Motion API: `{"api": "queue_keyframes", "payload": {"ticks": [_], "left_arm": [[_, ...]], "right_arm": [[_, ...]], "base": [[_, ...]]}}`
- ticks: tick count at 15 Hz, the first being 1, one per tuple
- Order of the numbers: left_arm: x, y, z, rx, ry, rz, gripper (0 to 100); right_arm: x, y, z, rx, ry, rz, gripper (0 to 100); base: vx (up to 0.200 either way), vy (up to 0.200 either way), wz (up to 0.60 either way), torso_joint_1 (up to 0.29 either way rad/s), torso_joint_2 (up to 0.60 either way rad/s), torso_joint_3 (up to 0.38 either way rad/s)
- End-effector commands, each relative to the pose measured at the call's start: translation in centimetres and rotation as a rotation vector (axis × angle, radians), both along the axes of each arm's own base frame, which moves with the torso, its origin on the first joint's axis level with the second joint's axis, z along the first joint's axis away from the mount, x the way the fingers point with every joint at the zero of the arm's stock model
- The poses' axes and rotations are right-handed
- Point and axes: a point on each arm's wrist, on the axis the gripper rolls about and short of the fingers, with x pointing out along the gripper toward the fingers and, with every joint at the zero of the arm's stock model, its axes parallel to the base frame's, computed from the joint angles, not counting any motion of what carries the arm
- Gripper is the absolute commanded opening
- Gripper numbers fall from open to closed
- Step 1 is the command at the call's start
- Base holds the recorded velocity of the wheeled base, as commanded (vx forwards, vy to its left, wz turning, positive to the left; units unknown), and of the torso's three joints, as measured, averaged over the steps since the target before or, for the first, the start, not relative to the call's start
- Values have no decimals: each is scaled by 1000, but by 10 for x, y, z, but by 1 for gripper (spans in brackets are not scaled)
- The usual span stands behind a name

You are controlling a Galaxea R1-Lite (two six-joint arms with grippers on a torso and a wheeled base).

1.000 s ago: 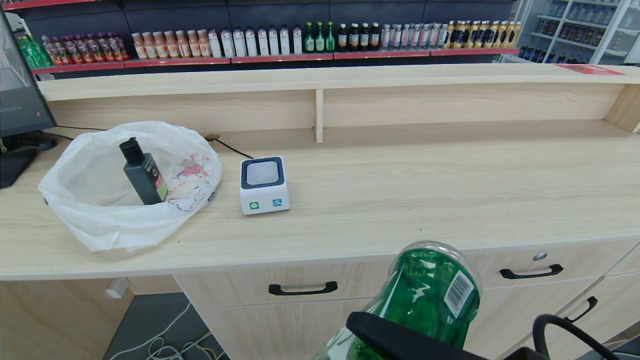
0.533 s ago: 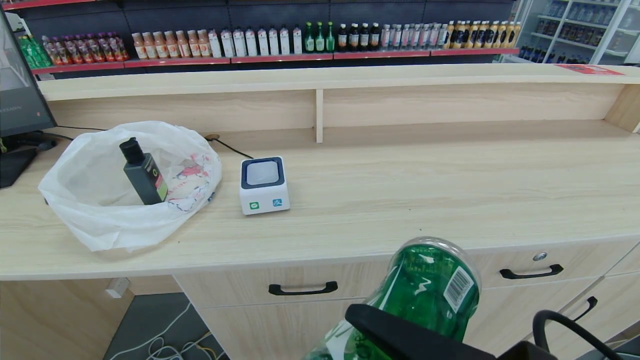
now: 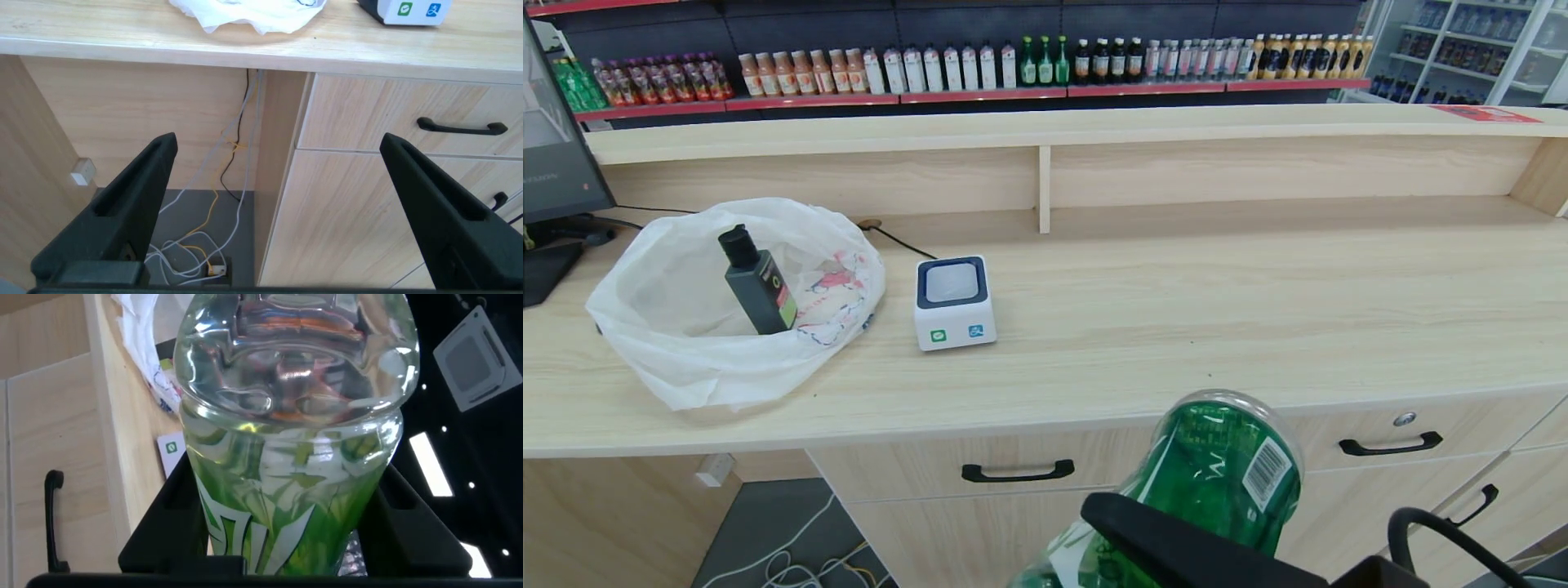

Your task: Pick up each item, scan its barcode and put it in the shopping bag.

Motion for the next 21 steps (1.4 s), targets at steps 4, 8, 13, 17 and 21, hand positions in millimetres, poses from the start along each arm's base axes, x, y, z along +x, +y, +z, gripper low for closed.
{"api": "queue_keyframes", "payload": {"ticks": [4, 8, 13, 17, 21], "left_arm": [[0, 0, 0, -1, 0, 1, 100], [0, 0, 0, -1, 0, 1, 100], [0, 0, 0, -1, 0, 1, 100], [0, 0, 0, -1, 0, 1, 100], [0, 0, 0, -1, 0, 1, 100]], "right_arm": [[6, 5, 8, 129, 141, 29, 0], [27, -4, 6, 249, 322, 49, 0], [49, -3, 7, 396, 553, 180, 0], [56, -14, 23, 633, 775, 275, 0], [77, -30, 24, 840, 965, 289, 0]], "base": [[0, 0, 0, 0, 0, 0], [0, 0, 0, 0, 0, 0], [0, 0, 0, 0, 0, 0], [0, 0, 0, 0, 0, 0], [0, 0, 0, 0, 0, 0]]}}
